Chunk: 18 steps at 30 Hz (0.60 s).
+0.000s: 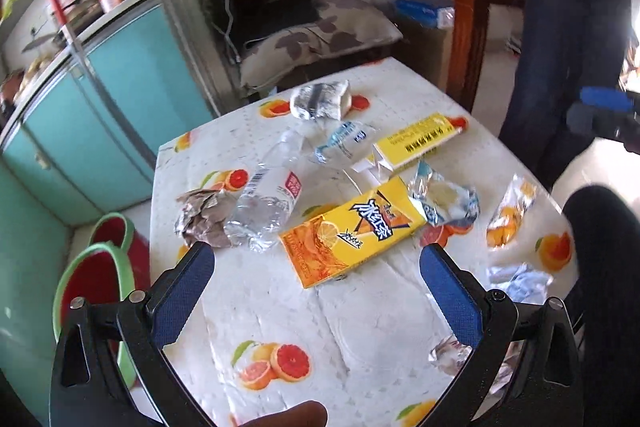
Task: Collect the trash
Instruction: 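Grasp the yellow iced-tea carton with the left tool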
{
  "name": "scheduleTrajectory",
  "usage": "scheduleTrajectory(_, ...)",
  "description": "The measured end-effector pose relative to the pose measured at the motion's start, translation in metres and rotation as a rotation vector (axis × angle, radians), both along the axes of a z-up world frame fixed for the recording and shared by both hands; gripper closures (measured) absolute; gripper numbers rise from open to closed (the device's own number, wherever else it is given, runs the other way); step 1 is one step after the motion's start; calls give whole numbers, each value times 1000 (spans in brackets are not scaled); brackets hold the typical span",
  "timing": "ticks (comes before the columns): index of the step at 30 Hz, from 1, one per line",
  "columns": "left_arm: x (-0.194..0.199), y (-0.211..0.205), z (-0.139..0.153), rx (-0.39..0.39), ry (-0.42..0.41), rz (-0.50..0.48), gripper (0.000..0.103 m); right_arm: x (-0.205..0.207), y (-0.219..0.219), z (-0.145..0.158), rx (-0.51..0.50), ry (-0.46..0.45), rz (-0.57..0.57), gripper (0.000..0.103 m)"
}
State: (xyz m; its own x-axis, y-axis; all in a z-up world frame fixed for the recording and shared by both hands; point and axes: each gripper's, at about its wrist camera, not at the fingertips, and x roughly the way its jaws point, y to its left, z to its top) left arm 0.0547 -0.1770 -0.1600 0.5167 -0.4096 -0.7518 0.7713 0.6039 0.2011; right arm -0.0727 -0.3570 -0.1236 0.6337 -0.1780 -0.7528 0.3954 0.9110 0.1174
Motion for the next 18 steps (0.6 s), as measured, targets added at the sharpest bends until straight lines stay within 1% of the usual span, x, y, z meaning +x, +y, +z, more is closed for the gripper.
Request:
scheduleTrajectory(2, 1, -14, -11, 46, 19, -60, 0, -1, -5, -5, 11, 2, -19, 19)
scheduleTrajectory(4, 4, -24, -19, 78, 22, -97, 0, -2, -11, -10, 30, 13, -32, 19)
scheduleTrajectory(6, 8, -36, -29, 133, 24, -133, 0, -2, -15, -13, 40, 20, -44, 19)
scheduleTrajectory(8, 8, -47, -39, 178, 4, -175, 0, -4, -19, -16, 39, 29, -55, 19)
scheduleTrajectory(11, 8, -64, -54, 269, -17, -256, 0, -8, -26, -19, 52, 32, -72, 19)
scheduleTrajectory(14, 7, -76, -68, 340, -8, -338, 0, -9, -34, -23, 61, 37, -97, 19)
scheduleTrajectory(16, 8, -83, -76, 375, -9, -365, 0, -10, -39, -28, 71, 42, -110, 19)
scheduleTrajectory(18, 13, -87, -83, 397, 6, -369, 0, -10, -43, -31, 79, 45, -116, 19)
